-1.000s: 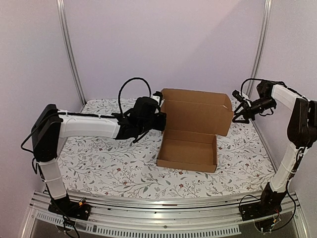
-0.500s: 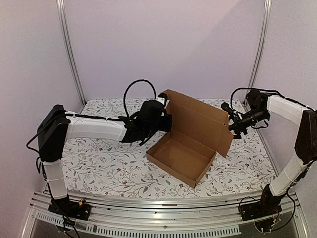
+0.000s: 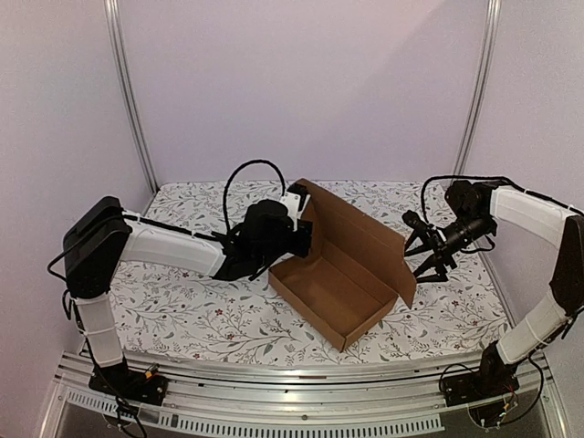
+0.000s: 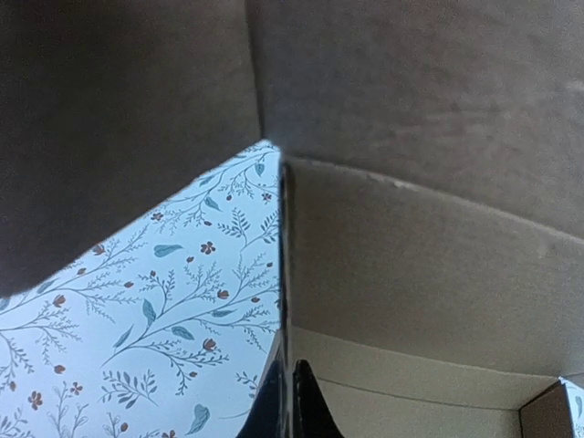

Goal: Fold the paper box

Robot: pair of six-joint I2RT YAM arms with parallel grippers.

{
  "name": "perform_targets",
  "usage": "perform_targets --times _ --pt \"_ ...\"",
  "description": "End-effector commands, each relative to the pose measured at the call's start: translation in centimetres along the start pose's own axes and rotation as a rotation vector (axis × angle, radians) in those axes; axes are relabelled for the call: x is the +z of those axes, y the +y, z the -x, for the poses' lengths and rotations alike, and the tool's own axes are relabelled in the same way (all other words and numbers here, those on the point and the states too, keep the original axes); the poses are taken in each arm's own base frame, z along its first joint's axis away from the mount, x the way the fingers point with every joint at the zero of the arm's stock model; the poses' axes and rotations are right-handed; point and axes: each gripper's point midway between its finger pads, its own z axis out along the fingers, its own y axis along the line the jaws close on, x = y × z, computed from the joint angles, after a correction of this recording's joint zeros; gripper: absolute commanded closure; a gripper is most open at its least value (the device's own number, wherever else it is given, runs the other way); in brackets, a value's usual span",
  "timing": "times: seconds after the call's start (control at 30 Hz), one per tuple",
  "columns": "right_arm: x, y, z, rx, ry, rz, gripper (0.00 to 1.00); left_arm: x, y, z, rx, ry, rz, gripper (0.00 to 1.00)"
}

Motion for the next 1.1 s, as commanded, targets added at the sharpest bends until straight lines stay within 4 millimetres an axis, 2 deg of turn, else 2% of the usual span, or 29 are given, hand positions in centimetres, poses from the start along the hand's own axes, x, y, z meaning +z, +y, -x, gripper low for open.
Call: perform_targets --times 0.0,0.17,0.3,0.43,0.6,0.7,0.8,0.9,0.97,1.07 --pt "0.3 1.4 1.1 -0.119 -0.025 -0.046 0.01 -0.3 0.3 -4.2 0.064 0.098 -0.081 0.96" --pt "1.3 0.5 3.0 -0.137 -0.071 -0.117 0.01 -0.3 0.4 -4.7 0.052 0.099 -0.090 0.96" --pt "2.5 0.1 3.5 -0.131 -0.064 -0.117 0.01 -0.3 0.3 -4.9 0.027 0.100 -0.095 0.93" --pt "2.2 -0.2 4.2 -0.093 -0.055 -0.108 0.01 -0.9 -0.1 -3.1 0.034 0.061 -0.114 0.76" --pt "1.3 0.6 5.0 -0.099 -0.061 -0.106 0.01 -2.3 -0.3 0.1 0.060 -0.007 -0.124 0.72" --pt "1.0 1.2 5.2 -0.092 -0.057 -0.088 0.01 -3.0 -0.2 0.6 0.078 -0.006 -0.124 0.69" --pt "1.0 1.6 5.0 -0.082 -0.053 -0.071 0.01 -3.7 0.2 0.3 0.092 0.024 -0.113 0.62" --pt "1.1 1.7 4.7 -0.076 -0.039 -0.062 0.01 -5.4 1.2 -1.0 0.075 0.051 -0.079 0.58" --pt "1.3 1.7 4.4 -0.073 -0.033 -0.058 0.01 -7.3 1.3 -1.5 0.040 0.038 -0.060 0.56" --pt "1.3 1.6 4.5 -0.061 -0.039 -0.056 0.01 -10.7 -1.1 -1.5 0.034 -0.028 -0.085 0.52"
